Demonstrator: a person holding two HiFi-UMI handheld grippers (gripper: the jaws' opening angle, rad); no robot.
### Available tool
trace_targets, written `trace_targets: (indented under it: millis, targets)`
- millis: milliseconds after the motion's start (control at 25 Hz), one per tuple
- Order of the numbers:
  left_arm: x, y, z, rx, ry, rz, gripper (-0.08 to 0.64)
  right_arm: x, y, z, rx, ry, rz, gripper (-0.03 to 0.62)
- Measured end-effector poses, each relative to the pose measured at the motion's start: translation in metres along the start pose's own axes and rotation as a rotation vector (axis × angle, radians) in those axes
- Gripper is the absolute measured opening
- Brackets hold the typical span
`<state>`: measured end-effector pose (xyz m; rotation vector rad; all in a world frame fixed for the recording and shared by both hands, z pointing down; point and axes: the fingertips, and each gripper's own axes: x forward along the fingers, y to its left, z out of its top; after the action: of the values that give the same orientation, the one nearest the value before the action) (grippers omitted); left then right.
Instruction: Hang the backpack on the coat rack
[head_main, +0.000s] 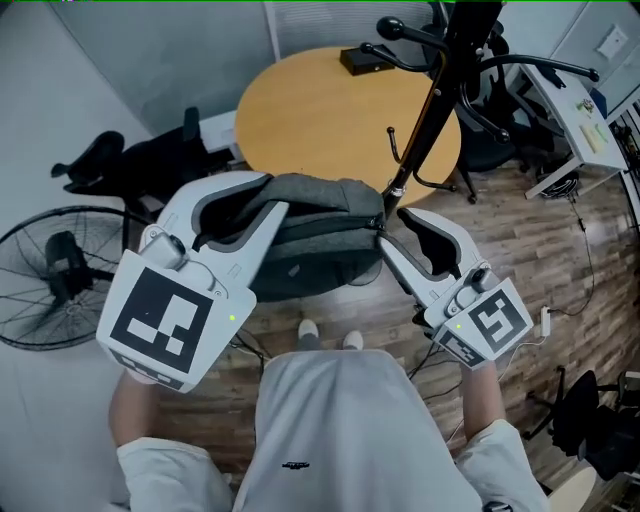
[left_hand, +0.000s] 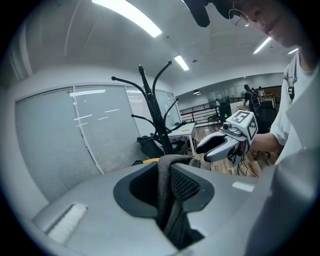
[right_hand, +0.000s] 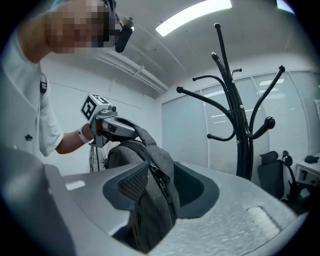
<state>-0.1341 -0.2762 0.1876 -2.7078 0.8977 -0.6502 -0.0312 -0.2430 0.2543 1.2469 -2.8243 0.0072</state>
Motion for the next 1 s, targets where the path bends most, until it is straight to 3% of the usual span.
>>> trace_targets:
  millis: [200, 280, 400, 560, 680, 760, 880, 1000]
  targets:
    - [-0.014, -0.003, 0.028, 0.055, -0.016, -0.059, 0.089, -0.008, -0.007, 0.017, 0.146, -0.005, 0.201, 0.355]
    - [-0.018, -0.003, 0.033, 0.073, -0.017, -0.061, 0.089, -0.011, -0.012, 0.02, 0.223, -0.027, 0.282, 0.362]
    - [-0.018, -0.002, 0.037, 0.09, -0.058, -0.069, 0.089, -0.016, -0.024, 0.026, 0.263, -0.067, 0.298, 0.324]
    - [-0.02, -0.003, 0.043, 0.093, -0.091, -0.087, 0.089, -0.012, -0.039, 0.029, 0.146, -0.015, 0.239, 0.269]
    - [-0.024, -0.008, 0.027, 0.118, -0.041, -0.113, 0.089, -0.009, -0.041, 0.033, 0.059, 0.033, 0.238, 0.233]
    - [-0.026, -0.012, 0.024, 0.117, -0.033, -0.127, 0.089, -0.009, -0.042, 0.036, -0.006, 0.068, 0.266, 0.211]
    - [-0.025, -0.014, 0.043, 0.101, -0.096, -0.127, 0.089, -0.011, -0.039, 0.037, -0.098, 0.122, 0.332, 0.209]
    - [-0.028, -0.012, 0.053, 0.1, -0.113, -0.119, 0.089, -0.018, -0.023, 0.042, -0.121, 0.132, 0.4, 0.209]
